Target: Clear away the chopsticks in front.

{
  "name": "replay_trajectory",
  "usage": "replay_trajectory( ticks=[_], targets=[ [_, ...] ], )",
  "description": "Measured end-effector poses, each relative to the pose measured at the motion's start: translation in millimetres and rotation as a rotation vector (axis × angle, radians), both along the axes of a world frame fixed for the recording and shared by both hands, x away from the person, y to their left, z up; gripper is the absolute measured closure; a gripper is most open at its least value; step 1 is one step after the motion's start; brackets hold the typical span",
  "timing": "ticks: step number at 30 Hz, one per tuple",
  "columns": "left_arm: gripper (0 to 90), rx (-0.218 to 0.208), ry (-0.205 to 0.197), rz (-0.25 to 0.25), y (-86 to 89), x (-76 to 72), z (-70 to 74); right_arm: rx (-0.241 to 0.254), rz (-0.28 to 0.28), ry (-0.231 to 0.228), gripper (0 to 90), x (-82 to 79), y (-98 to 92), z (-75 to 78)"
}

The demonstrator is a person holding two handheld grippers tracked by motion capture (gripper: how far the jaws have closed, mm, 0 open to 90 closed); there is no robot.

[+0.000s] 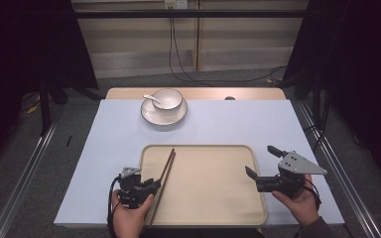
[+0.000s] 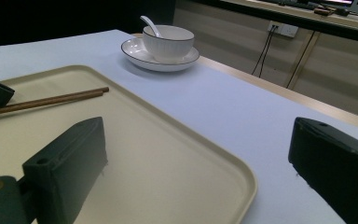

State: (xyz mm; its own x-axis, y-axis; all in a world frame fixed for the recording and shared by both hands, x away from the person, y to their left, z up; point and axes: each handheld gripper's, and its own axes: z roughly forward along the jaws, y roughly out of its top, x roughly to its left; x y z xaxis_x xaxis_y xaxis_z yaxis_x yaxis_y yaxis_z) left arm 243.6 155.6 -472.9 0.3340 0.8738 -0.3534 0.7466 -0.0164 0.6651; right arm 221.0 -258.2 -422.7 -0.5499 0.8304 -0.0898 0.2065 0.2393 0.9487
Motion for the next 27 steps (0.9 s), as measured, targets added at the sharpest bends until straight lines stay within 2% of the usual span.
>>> replay_trajectory(
  ticks=[1,2,4,5,6,7,11,15,20,21,23,25,26,27],
  targets=[
    [60.9,0.000,0.000,0.000,0.0,0.0,0.0,-0.002,0.000,-0.004,3.8,0.4,-0.4,-0.1],
    [60.9,-0.006,-0.006,-0.006,-1.6,-1.0,0.6,-0.002,0.000,-0.004,3.8,0.4,-0.4,-0.1],
    [45.5,0.034,-0.064,-0.033,-6.9,-2.8,0.3,0.000,-0.005,0.000,3.7,0.5,-0.3,-0.1],
    [38.7,0.061,-0.071,-0.055,-10.5,-2.5,-1.7,-0.001,-0.006,0.001,3.7,0.5,0.1,-0.3],
    [30.5,0.059,-0.073,-0.074,-14.2,-3.0,-2.3,-0.005,-0.003,-0.002,3.8,0.3,0.8,-0.3],
    [30.4,0.059,-0.073,-0.074,-14.2,-3.0,-2.3,-0.007,-0.003,-0.006,3.8,0.2,0.9,-0.2],
    [29.1,0.123,-0.085,-0.099,-20.0,-4.0,-1.5,-0.002,0.002,-0.002,3.8,-0.1,0.3,0.1],
    [36.1,0.165,-0.086,-0.080,-20.0,-2.7,-0.3,-0.006,-0.003,-0.002,3.8,0.3,0.5,-0.1],
    [39.0,0.174,-0.080,-0.065,-18.7,-0.3,0.8,-0.005,-0.002,-0.003,3.8,0.2,0.6,-0.1],
    [41.8,0.170,-0.077,-0.067,-18.6,0.6,1.2,-0.006,-0.003,-0.003,3.8,0.3,0.4,-0.1],
    [55.9,0.173,-0.071,-0.070,-18.4,2.1,1.6,-0.005,-0.008,0.002,3.8,0.5,0.5,-0.2],
    [57.4,0.176,-0.067,-0.070,-19.2,2.9,2.1,-0.005,-0.003,0.006,3.8,0.7,0.6,-0.4],
    [63.8,0.176,-0.071,-0.076,-19.4,3.4,2.9,-0.007,-0.004,0.002,3.8,0.9,0.7,-0.6],
    [76.2,0.180,-0.075,-0.077,-19.7,3.4,3.7,-0.009,-0.003,-0.002,3.8,0.8,0.7,-0.4]
  ],
)
